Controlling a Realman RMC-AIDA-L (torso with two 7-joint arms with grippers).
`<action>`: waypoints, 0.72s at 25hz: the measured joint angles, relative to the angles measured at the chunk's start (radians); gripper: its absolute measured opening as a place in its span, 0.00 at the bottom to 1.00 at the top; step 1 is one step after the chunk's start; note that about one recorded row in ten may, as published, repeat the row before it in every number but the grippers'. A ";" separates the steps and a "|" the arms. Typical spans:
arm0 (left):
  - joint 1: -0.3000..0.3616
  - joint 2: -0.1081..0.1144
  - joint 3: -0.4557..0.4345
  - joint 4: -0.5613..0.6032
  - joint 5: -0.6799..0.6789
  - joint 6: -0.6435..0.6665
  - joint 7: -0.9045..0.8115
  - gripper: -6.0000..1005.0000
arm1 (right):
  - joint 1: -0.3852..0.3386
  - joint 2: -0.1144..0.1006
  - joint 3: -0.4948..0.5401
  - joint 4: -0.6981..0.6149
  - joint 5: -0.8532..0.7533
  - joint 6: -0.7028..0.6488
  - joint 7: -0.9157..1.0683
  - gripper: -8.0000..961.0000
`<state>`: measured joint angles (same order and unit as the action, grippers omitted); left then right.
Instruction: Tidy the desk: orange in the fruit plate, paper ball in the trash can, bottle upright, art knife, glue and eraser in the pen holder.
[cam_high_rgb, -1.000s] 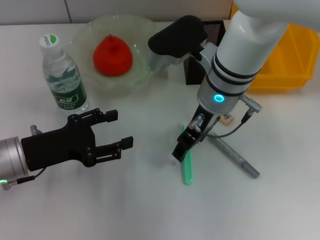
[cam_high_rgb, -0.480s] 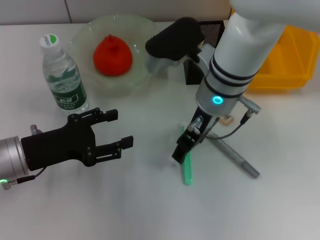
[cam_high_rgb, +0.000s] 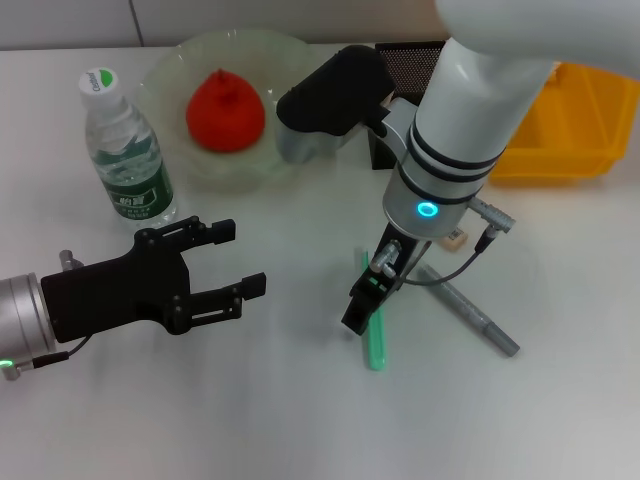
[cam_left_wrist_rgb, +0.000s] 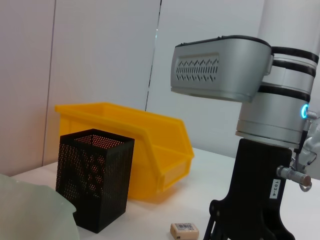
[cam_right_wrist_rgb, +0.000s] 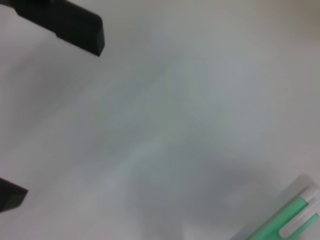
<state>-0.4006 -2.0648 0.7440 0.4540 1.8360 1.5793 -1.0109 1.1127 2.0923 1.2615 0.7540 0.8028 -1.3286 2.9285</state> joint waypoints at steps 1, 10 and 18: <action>0.000 0.000 0.000 0.000 0.000 0.000 0.000 0.79 | 0.002 0.000 -0.006 0.000 0.001 0.000 0.000 0.77; 0.000 0.000 0.000 0.000 0.000 0.003 0.000 0.79 | 0.007 0.000 -0.033 0.000 0.008 0.002 -0.001 0.76; -0.001 0.000 0.000 0.000 0.000 0.007 0.000 0.79 | 0.007 0.000 -0.051 0.003 0.028 0.009 -0.005 0.76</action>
<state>-0.4011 -2.0647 0.7440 0.4540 1.8362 1.5859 -1.0108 1.1198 2.0924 1.2101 0.7565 0.8305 -1.3199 2.9235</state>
